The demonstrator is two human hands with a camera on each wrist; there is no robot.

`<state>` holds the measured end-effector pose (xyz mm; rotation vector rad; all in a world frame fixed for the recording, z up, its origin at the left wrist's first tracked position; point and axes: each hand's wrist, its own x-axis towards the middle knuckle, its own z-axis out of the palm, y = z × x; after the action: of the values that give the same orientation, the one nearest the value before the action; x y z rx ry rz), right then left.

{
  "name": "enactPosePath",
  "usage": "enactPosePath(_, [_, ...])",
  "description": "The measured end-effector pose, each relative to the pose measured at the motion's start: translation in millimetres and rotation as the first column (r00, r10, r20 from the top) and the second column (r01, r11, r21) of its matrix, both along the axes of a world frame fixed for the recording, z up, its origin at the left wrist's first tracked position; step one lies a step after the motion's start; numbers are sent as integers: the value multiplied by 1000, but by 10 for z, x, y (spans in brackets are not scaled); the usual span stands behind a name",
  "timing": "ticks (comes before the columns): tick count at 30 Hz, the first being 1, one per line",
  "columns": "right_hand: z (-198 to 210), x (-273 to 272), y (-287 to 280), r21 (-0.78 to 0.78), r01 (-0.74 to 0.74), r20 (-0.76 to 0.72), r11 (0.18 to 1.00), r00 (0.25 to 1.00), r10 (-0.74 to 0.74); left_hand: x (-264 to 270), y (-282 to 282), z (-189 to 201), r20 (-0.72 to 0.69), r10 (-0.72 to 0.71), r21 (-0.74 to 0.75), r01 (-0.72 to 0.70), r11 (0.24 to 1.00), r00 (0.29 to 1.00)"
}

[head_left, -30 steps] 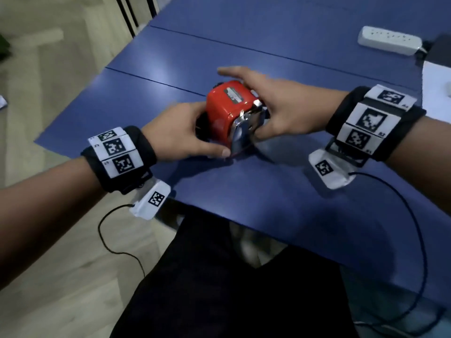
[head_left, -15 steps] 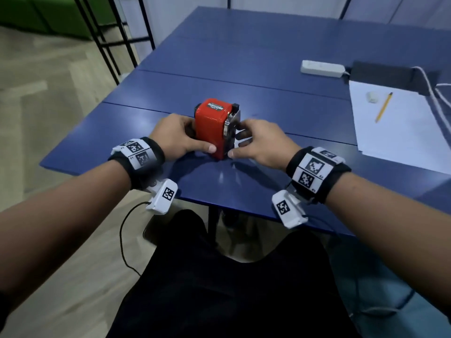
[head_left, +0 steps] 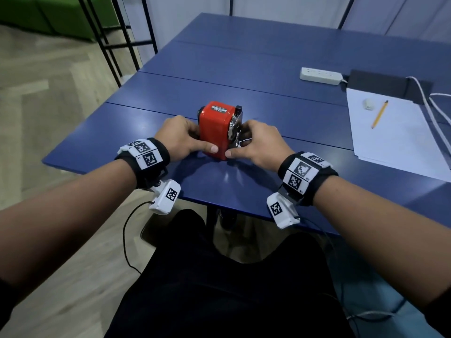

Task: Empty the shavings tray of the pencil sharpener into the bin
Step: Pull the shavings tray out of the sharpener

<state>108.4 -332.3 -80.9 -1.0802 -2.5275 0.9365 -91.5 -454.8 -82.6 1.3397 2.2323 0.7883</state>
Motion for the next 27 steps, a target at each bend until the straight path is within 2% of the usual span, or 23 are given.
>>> enactPosePath(5, [10, 22, 18, -12, -26, 5, 1000, 1000, 26, -4, -15, 10, -80, -29, -47, 25, 999, 996])
enactPosePath(8, [27, 114, 22, -41, -27, -24, 999, 999, 26, -70, -34, 158, -260, -71, -143, 34, 989, 963])
enactPosePath(11, [10, 230, 48, -39, -10, -55, 999, 998, 7, -179, -66, 399, -387, -81, -115, 39, 993, 918])
enactPosePath(14, [-16, 237, 33, -32, -23, -38, 999, 999, 22, -197, -14, 615, -408, -203, -127, 165, 978, 890])
enactPosePath(19, [-22, 79, 6, -5, -50, -29, 999, 998, 50, -30, 277, 709, -451, -430, -259, 346, 902, 782])
enactPosePath(22, [-5, 17, -3, 31, -62, -13, 998, 998, 62, 30, 406, 678, -463, -479, -297, 379, 876, 746])
enactPosePath(27, [12, -10, 33, 14, -39, -2, 999, 999, 39, 30, 475, 698, -475, -490, -312, 380, 871, 731])
